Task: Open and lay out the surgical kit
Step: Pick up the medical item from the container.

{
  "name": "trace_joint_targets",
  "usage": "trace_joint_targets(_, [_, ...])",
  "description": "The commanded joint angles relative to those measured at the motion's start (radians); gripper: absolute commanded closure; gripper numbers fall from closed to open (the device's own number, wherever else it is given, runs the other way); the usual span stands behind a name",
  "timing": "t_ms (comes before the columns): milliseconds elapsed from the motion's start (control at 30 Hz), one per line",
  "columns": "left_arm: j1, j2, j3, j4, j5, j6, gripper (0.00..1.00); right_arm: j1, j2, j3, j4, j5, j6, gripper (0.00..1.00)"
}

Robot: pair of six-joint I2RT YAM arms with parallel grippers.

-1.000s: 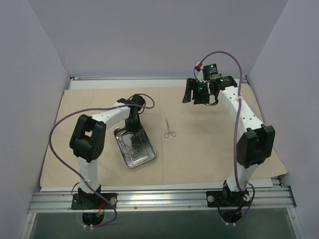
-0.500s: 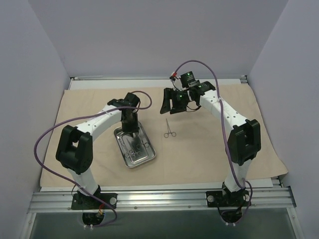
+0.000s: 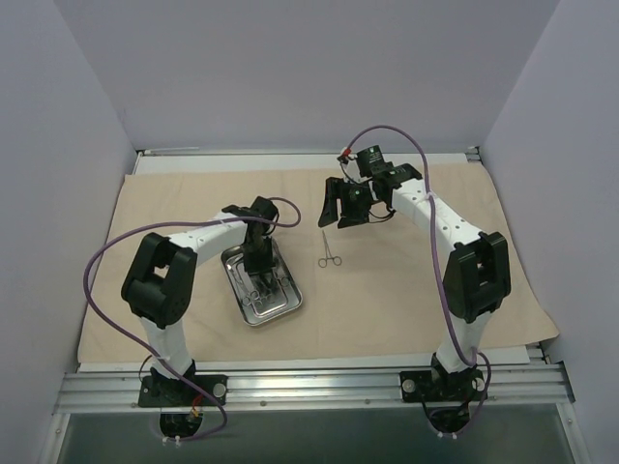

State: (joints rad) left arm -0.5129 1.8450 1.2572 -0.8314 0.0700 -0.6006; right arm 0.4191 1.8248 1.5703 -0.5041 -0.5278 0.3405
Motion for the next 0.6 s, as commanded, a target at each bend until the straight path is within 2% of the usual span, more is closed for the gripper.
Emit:
trace_joint_targets(0, [-0.010, 0.013, 0.005, 0.040, 0.024, -0.013, 0.78, -0.008, -0.073, -0.009, 0.004, 0.005, 0.003, 0.41])
trace_joint_targets(333, [-0.013, 0.025, 0.004, 0.015, -0.009, -0.018, 0.77, -0.026, -0.073, -0.018, 0.018, -0.008, 0.005, 0.41])
trace_joint_targets(567, [-0.018, -0.041, 0.001, 0.006, -0.061, -0.019, 0.75, -0.029, -0.071, -0.023, 0.027, -0.012, 0.006, 0.42])
